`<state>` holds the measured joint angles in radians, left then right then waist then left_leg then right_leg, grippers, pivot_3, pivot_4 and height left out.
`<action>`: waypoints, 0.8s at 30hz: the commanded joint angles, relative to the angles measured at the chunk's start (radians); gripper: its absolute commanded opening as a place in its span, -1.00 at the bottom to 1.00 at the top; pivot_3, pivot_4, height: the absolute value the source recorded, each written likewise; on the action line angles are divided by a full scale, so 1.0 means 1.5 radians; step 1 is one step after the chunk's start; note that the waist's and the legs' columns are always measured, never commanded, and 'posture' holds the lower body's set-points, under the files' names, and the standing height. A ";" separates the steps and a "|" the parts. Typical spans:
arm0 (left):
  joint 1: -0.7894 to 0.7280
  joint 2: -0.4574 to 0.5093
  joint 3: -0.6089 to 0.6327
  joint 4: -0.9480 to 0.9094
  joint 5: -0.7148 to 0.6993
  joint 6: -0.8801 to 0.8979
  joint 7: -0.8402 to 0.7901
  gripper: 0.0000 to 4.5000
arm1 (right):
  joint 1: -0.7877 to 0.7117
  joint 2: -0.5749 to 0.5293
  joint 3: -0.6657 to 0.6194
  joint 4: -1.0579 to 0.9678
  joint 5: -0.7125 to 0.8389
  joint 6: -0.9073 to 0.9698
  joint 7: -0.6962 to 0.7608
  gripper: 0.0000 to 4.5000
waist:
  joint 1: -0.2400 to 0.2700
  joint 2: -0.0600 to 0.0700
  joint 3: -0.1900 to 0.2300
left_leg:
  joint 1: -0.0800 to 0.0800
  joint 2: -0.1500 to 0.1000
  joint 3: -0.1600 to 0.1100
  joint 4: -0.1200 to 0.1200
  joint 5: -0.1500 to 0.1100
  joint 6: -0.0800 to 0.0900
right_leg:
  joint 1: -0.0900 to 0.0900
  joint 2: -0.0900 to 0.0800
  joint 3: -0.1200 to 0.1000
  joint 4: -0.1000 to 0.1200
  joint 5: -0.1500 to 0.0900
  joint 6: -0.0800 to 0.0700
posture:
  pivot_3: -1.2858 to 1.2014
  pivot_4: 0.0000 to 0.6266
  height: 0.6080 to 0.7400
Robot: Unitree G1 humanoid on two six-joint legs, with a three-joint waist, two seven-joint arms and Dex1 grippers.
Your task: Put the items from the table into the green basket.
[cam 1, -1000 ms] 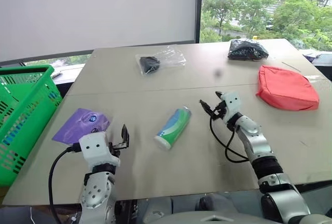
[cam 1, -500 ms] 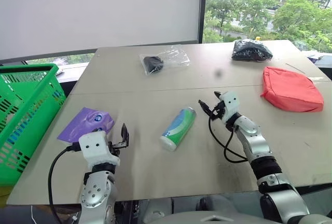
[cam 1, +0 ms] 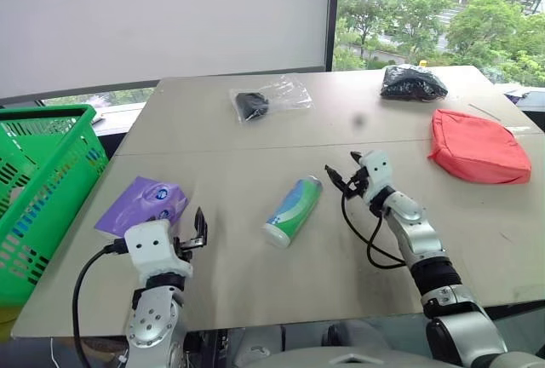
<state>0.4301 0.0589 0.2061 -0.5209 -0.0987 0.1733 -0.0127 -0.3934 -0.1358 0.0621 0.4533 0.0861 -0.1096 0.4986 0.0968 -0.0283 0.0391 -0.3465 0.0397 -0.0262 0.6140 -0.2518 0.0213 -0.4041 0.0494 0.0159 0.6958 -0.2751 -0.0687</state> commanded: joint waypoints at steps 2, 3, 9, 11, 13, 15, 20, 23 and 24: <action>0.003 -0.002 0.008 -0.038 0.006 -0.010 0.010 0.97 | -0.030 0.003 0.000 -0.003 0.004 -0.021 0.007 0.84 | 0.000 0.000 0.000 | 0.000 0.000 0.000 0.000 0.000 0.000 | 0.000 0.000 0.000 0.000 0.000 0.000 | 0.26 -1.00 1.00; 0.004 -0.002 0.010 -0.039 0.006 -0.011 0.011 0.97 | -0.031 0.003 0.000 -0.001 0.004 -0.022 0.008 0.84 | 0.000 0.000 0.000 | 0.000 0.000 0.000 0.000 0.000 0.000 | 0.000 0.000 0.000 0.000 0.000 0.000 | 0.26 -1.00 1.00; 0.006 -0.004 0.009 -0.039 0.007 -0.014 0.015 0.97 | -0.041 0.007 0.003 0.011 0.002 -0.027 0.014 0.84 | 0.002 0.000 0.000 | 0.000 0.000 0.000 0.000 0.000 0.000 | 0.000 0.000 0.000 0.000 0.000 0.000 | 0.26 -1.00 1.00; 0.005 -0.004 0.008 -0.037 0.008 -0.016 0.016 0.97 | -0.047 0.008 0.003 0.017 0.002 -0.028 0.015 0.84 | 0.002 -0.001 0.000 | 0.000 0.000 0.000 0.000 0.000 0.000 | 0.000 0.000 0.000 0.000 0.000 0.000 | 0.28 -1.00 1.00; 0.004 -0.003 0.009 -0.036 0.008 -0.017 0.016 0.97 | -0.051 0.009 0.003 0.023 0.002 -0.031 0.017 0.84 | 0.002 0.000 0.000 | 0.000 0.000 0.000 0.000 0.000 0.000 | 0.000 0.000 0.000 0.000 0.000 0.000 | 0.28 -1.00 1.00; 0.002 -0.001 0.014 -0.036 0.007 -0.017 0.016 0.97 | -0.052 0.008 0.004 0.026 0.002 -0.035 0.019 0.84 | 0.002 -0.001 0.001 | 0.000 0.000 0.000 0.000 0.000 0.000 | 0.000 0.000 0.000 0.000 0.000 0.000 | 0.28 -1.00 1.00; -0.003 0.002 0.020 -0.033 0.005 -0.018 0.013 0.97 | -0.052 0.007 0.005 0.027 0.002 -0.038 0.020 0.84 | 0.006 -0.001 0.001 | 0.000 0.000 0.000 0.000 0.000 0.000 | 0.000 0.000 0.000 0.000 0.000 0.000 | 0.27 -1.00 1.00; -0.011 0.003 0.013 -0.025 0.009 -0.020 0.009 0.97 | -0.045 0.005 0.004 0.020 0.002 -0.040 0.019 0.84 | 0.008 -0.001 0.001 | 0.000 0.000 0.000 0.000 0.000 0.000 | 0.000 0.000 0.000 0.000 0.000 0.000 | 0.25 -1.00 1.00; -0.015 0.006 0.008 -0.022 0.010 -0.020 0.006 0.97 | -0.041 0.005 0.002 0.015 0.003 -0.039 0.015 0.84 | 0.008 -0.001 0.001 | 0.000 0.000 0.000 0.000 0.000 0.000 | 0.000 0.000 0.000 0.000 0.000 0.000 | 0.25 -1.00 1.00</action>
<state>0.4255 0.0554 0.2258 -0.5325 -0.0977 0.1670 0.0027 -0.4489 -0.1275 0.0710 0.5134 0.0859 -0.1428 0.5215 0.1095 -0.0297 0.0401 -0.3468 0.0396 -0.0261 0.6141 -0.2519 0.0213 -0.4040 0.0490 0.0158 0.6954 -0.2751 -0.0687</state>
